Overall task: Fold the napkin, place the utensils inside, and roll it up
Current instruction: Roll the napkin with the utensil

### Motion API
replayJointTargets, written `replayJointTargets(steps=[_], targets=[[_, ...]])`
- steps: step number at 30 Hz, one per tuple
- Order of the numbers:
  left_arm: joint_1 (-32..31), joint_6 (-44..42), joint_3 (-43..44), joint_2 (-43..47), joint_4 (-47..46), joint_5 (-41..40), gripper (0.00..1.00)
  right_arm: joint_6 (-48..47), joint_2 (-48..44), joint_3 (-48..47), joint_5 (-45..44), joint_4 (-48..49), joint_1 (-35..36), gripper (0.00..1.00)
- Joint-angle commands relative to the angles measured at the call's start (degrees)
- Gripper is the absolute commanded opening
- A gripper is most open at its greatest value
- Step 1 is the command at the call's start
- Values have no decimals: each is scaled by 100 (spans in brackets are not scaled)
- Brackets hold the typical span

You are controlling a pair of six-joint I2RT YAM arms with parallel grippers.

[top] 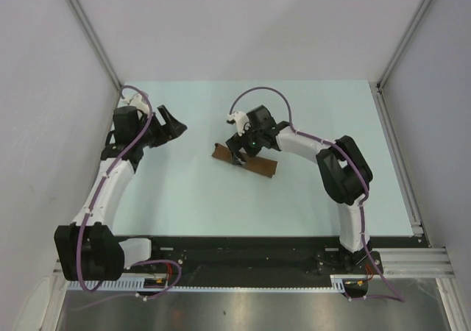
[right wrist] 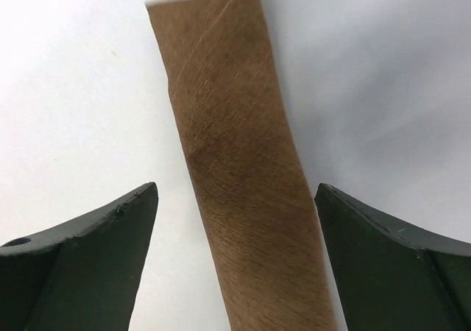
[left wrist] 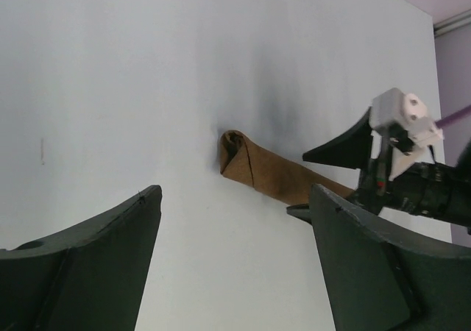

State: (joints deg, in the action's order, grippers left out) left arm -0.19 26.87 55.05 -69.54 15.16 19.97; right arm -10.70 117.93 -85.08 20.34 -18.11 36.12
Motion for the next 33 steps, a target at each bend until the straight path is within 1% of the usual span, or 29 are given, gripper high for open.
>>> replayJointTargets(steps=[1, 5, 7, 9, 10, 12, 13, 14, 15, 16, 17, 19, 20, 21, 24, 27, 33], targets=[[317, -261, 41, 344, 171, 42, 86, 366, -858, 114, 242, 518, -78, 96], [510, -472, 33, 581, 198, 147, 90, 770, -1386, 430, 366, 896, -280, 97], [642, -595, -20, 774, 102, 349, 93, 1042, -1718, 727, 287, 1133, -491, 97], [739, -700, -125, 906, 23, 499, 94, 1534, -1948, 931, 182, 1274, -693, 97], [809, -762, -152, 994, -4, 630, 95, 1692, -2175, 1071, 103, 1318, -911, 97], [862, -972, -248, 1205, -30, 806, 99, 2158, -2527, 1641, -11, 1598, -1185, 97], [915, -1043, -292, 1293, -100, 1033, 100, 2308, -2703, 1844, -91, 1669, -1465, 97], [950, -1096, -380, 1450, -101, 1114, 100, 2405, -3123, 2263, -170, 1705, -1598, 97], [976, -1192, -407, 1513, -83, 1158, 100, 2554, -3318, 2459, -301, 1749, -1721, 97], [1029, -1254, -451, 1583, -48, 1202, 100, 2607, -3581, 2635, -389, 1749, -1853, 97], [1029, -1307, -521, 1749, -48, 1255, 100, 2625, -4019, 3037, -469, 1749, -2072, 97], [1038, -1413, -618, 1917, -13, 1186, 100, 2573, -4557, 3417, -776, 1749, -2258, 97], [1038, -1483, -696, 1987, -4, 1115, 100, 2521, -5055, 3584, -890, 1749, -2380, 97], [1047, -1544, -732, 2101, 5, 1106, 100, 2468, -5278, 3890, -1091, 1741, -2425, 97], [1038, -1685, -881, 2251, 22, 966, 100, 2327, -6024, 4383, -1373, 1749, -2592, 98], [1047, -1729, -1022, 2296, -92, 974, 100, 2186, -6448, 4649, -1576, 1749, -2636, 98], [1047, -1800, -1022, 2313, -74, 807, 100, 2125, -6537, 4931, -1524, 1749, -2654, 98]])
